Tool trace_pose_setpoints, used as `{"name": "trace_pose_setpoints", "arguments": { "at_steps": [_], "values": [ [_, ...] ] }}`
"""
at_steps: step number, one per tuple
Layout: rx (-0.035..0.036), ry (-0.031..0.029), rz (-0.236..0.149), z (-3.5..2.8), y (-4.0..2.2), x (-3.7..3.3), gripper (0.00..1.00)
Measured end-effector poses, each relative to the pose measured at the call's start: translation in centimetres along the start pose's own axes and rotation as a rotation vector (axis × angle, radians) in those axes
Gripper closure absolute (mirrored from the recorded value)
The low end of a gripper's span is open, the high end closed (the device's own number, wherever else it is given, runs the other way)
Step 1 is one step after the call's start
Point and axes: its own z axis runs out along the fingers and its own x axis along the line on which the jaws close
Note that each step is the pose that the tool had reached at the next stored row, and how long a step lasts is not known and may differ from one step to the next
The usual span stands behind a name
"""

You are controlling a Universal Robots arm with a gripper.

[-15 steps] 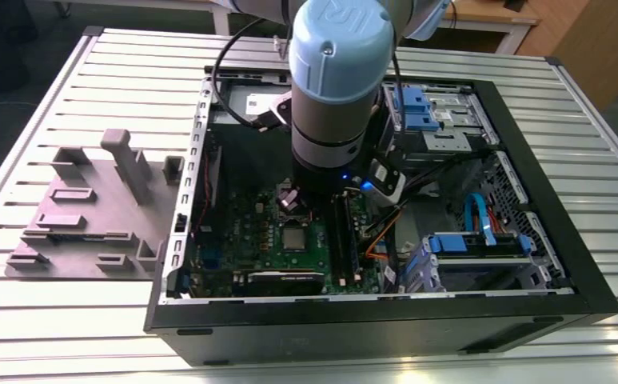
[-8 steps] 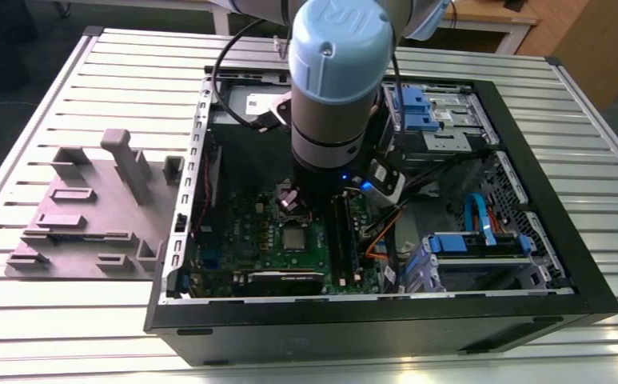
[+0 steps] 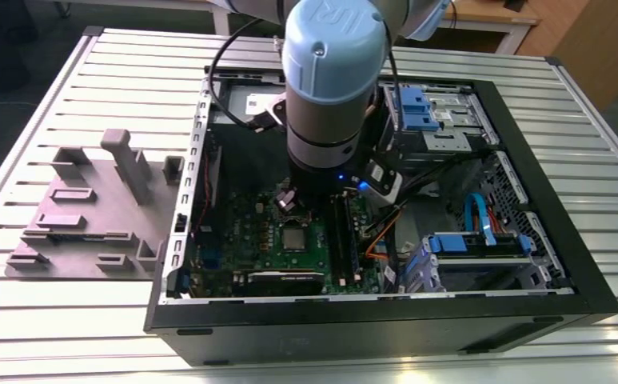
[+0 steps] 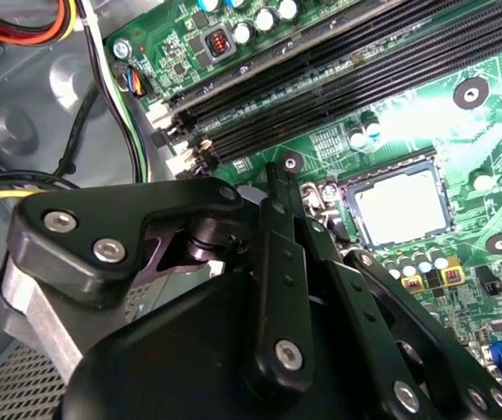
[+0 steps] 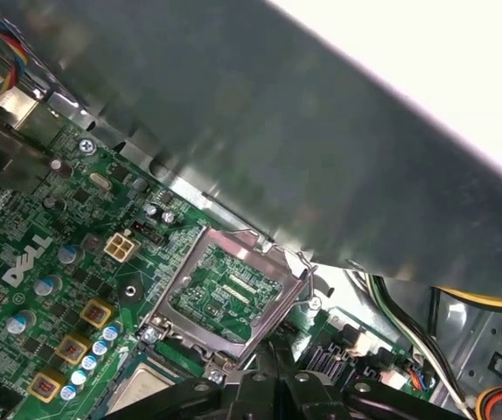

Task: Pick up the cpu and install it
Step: 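Close the cpu cover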

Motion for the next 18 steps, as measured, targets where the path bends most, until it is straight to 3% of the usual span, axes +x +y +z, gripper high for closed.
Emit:
{"name": "trace_pose_setpoints", "arguments": {
  "at_steps": [18],
  "values": [
    [0.0008,-0.0002,0.000,-1.59,0.15,-0.10,0.90]
  ]
}}
